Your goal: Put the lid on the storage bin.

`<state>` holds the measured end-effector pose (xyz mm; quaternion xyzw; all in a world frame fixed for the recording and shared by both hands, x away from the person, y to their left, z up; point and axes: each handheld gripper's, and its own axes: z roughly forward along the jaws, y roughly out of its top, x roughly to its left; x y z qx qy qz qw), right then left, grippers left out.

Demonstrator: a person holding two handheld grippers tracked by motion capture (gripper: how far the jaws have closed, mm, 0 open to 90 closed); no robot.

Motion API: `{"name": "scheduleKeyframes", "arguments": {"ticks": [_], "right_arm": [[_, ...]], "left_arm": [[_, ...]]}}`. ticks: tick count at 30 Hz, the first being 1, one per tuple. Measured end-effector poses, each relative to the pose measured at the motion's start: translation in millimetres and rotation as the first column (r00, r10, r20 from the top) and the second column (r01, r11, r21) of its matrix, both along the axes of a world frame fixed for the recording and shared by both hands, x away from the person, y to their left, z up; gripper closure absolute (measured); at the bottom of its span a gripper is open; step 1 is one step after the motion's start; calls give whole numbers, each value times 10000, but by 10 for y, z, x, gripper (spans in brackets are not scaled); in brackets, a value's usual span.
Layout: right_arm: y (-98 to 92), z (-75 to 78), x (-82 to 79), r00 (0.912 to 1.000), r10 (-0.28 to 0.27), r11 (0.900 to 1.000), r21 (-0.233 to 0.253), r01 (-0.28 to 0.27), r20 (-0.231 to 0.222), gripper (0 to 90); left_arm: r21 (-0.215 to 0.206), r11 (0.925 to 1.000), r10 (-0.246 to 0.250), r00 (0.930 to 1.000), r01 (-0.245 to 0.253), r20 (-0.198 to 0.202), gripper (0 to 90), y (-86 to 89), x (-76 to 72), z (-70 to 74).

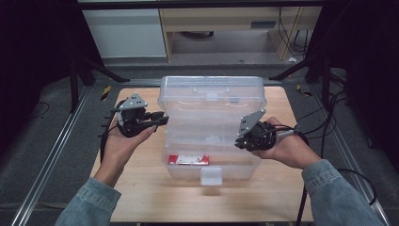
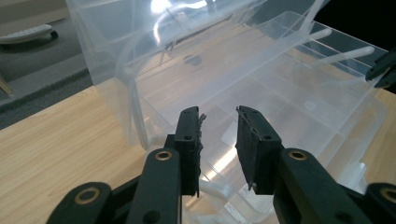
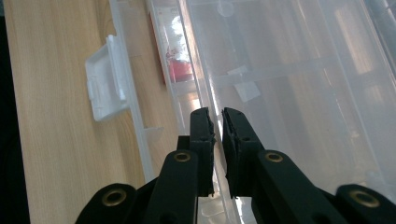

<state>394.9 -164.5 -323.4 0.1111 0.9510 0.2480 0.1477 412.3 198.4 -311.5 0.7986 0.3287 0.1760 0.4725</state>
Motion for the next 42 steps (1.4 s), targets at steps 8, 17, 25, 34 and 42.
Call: {"name": "scheduleKeyframes", "arguments": {"ticks": [8,17,25,34,42], "right_arm": [[-21,-82,-40,9999,12,10000,33,-12,-100,807],[-112,-102,-79,9992,-334,9969,703,349,-224,718],[-214,-36,-180,9974,-720,9879,1382,702,80,616],[-351,49,-305,9939,-1062,9806,1690,997,298,539],[-498,65,-347,9846,-1662,9704,1866,1535,546,503]], "left_arm": [[-411,9990,148,9999,-148,15,712,9,-15,5],[-558,9984,63,9999,-70,-126,694,37,-60,-60],[-517,9987,-40,9999,33,-126,682,34,-104,-88],[-313,9994,-163,9998,158,-148,682,26,-177,-163],[-359,9990,-275,9993,266,-240,690,49,-232,-227]]}}
